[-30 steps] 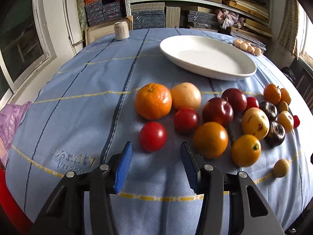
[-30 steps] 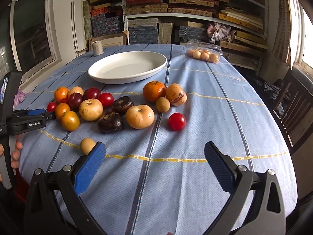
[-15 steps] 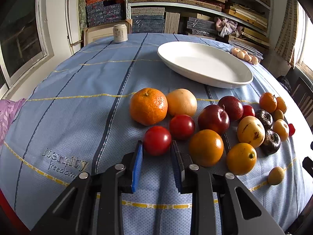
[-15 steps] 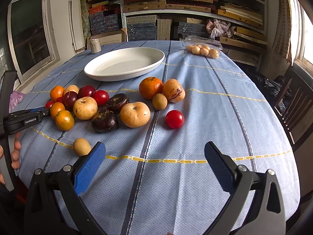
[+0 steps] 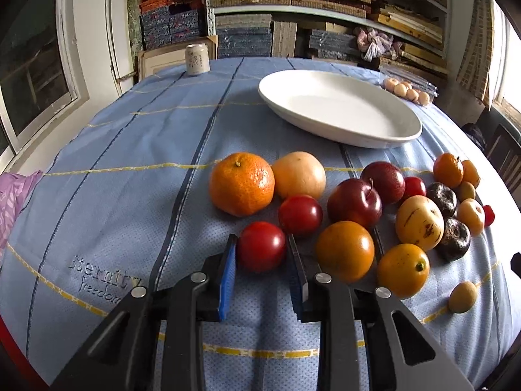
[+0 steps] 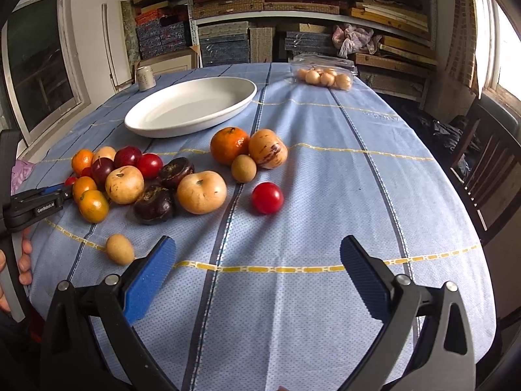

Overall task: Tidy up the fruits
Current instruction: 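Grasp the red cherry tomato with the right tool while the left tool holds the red tomato, then carry both tomatoes over the white plate and open both tools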

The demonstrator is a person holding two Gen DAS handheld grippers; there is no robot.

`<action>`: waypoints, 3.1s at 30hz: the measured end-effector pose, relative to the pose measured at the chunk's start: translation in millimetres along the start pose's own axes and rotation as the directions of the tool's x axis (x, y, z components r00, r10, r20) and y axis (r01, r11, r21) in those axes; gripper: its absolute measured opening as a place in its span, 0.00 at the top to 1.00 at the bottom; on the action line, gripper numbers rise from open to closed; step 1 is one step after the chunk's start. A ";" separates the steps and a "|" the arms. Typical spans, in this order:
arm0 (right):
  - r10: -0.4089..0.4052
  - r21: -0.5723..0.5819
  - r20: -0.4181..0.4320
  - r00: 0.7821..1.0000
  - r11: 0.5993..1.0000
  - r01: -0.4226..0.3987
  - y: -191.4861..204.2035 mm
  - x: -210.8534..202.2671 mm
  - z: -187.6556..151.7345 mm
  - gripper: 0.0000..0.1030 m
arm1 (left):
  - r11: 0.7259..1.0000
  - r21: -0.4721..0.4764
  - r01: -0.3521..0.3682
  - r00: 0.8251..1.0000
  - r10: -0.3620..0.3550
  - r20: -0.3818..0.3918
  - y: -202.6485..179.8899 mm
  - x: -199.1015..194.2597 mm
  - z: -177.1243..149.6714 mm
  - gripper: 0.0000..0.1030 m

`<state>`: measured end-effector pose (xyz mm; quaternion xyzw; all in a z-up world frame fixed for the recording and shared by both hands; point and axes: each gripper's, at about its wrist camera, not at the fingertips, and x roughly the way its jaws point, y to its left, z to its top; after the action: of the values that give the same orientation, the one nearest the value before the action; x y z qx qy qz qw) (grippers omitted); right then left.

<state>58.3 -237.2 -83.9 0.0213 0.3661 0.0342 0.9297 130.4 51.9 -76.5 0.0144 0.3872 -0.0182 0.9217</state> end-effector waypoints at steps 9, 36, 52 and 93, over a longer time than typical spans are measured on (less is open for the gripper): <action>-0.006 0.003 -0.022 1.000 1.000 0.006 -11.8 9.6 17.0 0.04 | 0.999 -0.026 0.026 0.997 -0.024 0.069 5.5 -11.4 -1.6 0.73; 0.002 -0.030 -0.126 0.992 1.000 -0.006 -13.3 75.3 40.5 0.75 | 0.996 -0.043 0.084 0.993 -0.080 0.085 12.4 -16.5 -3.2 0.72; 0.028 -0.036 -0.081 0.996 0.999 -0.031 -6.1 56.4 34.6 0.75 | 0.995 -0.048 0.084 0.991 -0.079 0.106 11.2 -21.7 -1.3 0.72; 0.111 -0.083 -0.258 0.960 0.987 -0.136 67.6 250.3 257.0 0.74 | 0.997 0.000 0.080 0.987 -0.079 -0.143 -44.3 154.5 202.5 0.72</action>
<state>413.0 -153.8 -61.6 -0.0068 0.4772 0.1127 0.8715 380.9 -4.1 -45.8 0.0028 0.4525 -0.0551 0.8901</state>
